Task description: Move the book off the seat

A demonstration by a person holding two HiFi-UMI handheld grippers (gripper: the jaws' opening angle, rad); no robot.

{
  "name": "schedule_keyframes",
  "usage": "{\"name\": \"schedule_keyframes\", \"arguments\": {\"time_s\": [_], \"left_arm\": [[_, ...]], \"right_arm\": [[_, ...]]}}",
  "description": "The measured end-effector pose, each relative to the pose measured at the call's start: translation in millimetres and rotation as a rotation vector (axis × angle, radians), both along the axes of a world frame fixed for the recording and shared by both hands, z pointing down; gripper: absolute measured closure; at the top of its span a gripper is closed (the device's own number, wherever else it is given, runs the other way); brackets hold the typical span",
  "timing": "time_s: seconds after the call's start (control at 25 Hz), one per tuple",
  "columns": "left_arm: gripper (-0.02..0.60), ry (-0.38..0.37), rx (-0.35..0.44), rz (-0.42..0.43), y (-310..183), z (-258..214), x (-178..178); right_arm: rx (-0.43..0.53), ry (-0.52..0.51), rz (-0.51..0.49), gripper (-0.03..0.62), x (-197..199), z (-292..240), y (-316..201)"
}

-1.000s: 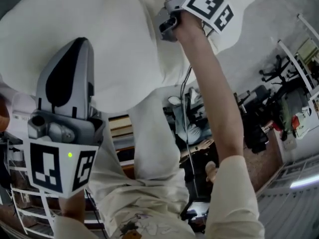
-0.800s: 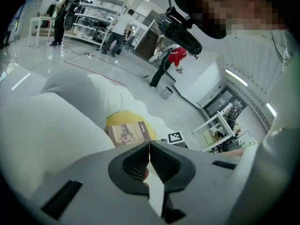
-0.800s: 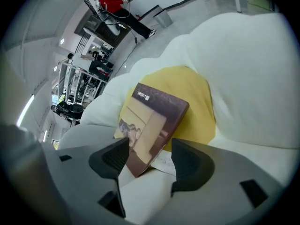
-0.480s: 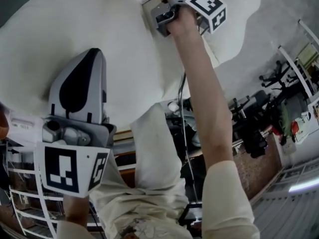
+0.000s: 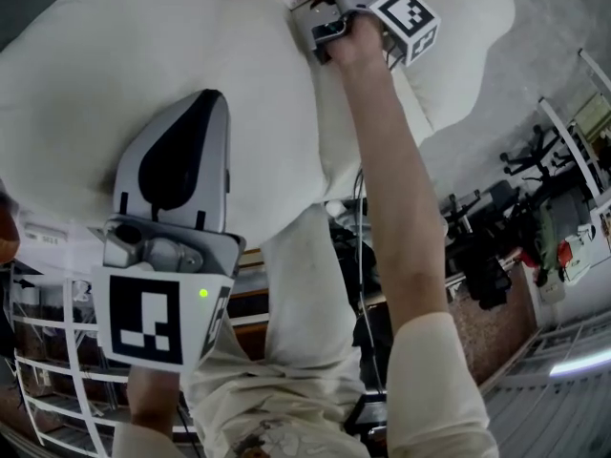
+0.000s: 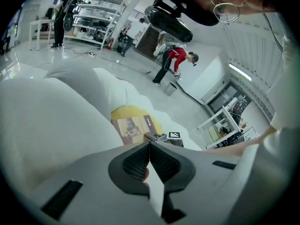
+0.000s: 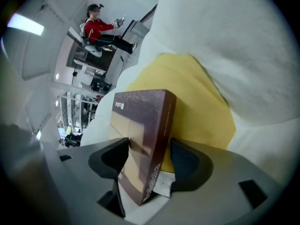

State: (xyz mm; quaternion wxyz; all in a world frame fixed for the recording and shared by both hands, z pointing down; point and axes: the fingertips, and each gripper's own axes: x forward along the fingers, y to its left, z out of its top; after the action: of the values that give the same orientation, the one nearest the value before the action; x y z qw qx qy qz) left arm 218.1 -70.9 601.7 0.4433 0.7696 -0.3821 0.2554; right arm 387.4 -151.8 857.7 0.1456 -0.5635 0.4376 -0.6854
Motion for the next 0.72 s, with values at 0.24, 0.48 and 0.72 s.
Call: {"name": "schedule_keyframes", "arguments": {"time_s": [0.24,0.48,0.72], "left_arm": [[0.569,0.005,-0.031,0.002,6,4,-8],[0.569,0.009,0.005,0.008,5,3,-6],[0.569,-0.001,0.020,0.009,7,0,-14]], "right_arm": [[0.167,-0.085,0.049,0.414,-2,-27,-16],[0.209,-0.108,0.025,0.437,-1,-46,-19],[0.220,-0.123,-0.020,0.438,-25,-58,-22]]}}
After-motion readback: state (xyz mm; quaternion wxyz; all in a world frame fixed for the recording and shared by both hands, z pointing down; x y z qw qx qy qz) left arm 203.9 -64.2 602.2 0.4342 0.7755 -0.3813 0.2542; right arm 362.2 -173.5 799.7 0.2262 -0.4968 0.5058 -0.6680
